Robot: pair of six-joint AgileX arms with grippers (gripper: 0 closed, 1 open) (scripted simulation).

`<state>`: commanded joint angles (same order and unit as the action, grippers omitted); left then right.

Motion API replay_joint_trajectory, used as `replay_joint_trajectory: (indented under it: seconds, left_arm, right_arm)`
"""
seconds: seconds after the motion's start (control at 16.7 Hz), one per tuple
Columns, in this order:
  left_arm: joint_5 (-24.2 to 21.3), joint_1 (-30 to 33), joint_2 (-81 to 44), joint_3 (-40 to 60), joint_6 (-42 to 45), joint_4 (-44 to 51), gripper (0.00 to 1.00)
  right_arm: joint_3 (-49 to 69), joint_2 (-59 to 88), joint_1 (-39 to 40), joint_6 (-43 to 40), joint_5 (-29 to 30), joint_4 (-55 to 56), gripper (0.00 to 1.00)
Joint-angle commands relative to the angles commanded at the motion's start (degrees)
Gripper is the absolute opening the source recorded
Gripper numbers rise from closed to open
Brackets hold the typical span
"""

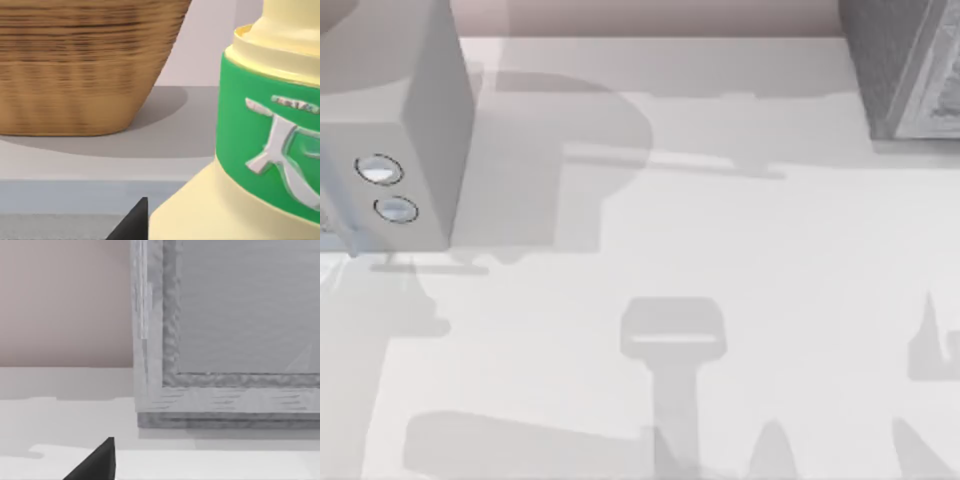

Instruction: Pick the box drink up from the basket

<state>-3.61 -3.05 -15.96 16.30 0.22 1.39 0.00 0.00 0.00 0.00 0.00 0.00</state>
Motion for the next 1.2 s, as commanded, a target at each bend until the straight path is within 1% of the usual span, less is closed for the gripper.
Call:
replay_joint_trajectory:
  seconds: [0.18, 0.3, 0.42, 0.78, 0.96, 1.08, 1.2]
  left_arm:
    - [2.24, 1.90, 10.37, -10.62, -0.13, -0.87, 0.00]
    - [3.20, 2.71, 14.37, -14.68, -0.20, -1.23, 0.00]
    - [3.61, 3.05, 15.96, -16.30, -0.22, -1.39, 0.00]
    - [4.06, 3.31, 15.07, -16.21, -0.13, -1.70, 0.00]
    - [8.26, 7.09, 9.85, -14.78, 0.13, -5.51, 0.00]
    - [12.99, 11.35, 4.06, -12.79, 0.63, -10.18, 0.00]
    - [18.94, 16.62, -3.15, -10.19, 1.34, -16.11, 0.00]
  right_arm:
    - [0.00, 0.00, 0.00, 0.00, 0.00, 0.00, 1.00]
    - [0.00, 0.00, 0.00, 0.00, 0.00, 0.00, 1.00]
    - [0.00, 0.00, 0.00, 0.00, 0.00, 0.00, 1.00]
    - [0.00, 0.00, 0.00, 0.00, 0.00, 0.00, 1.00]
    - [0.00, 0.00, 0.00, 0.00, 0.00, 0.00, 1.00]
    - [0.00, 0.00, 0.00, 0.00, 0.00, 0.00, 1.00]
    - [0.00, 0.00, 0.00, 0.00, 0.00, 0.00, 1.00]
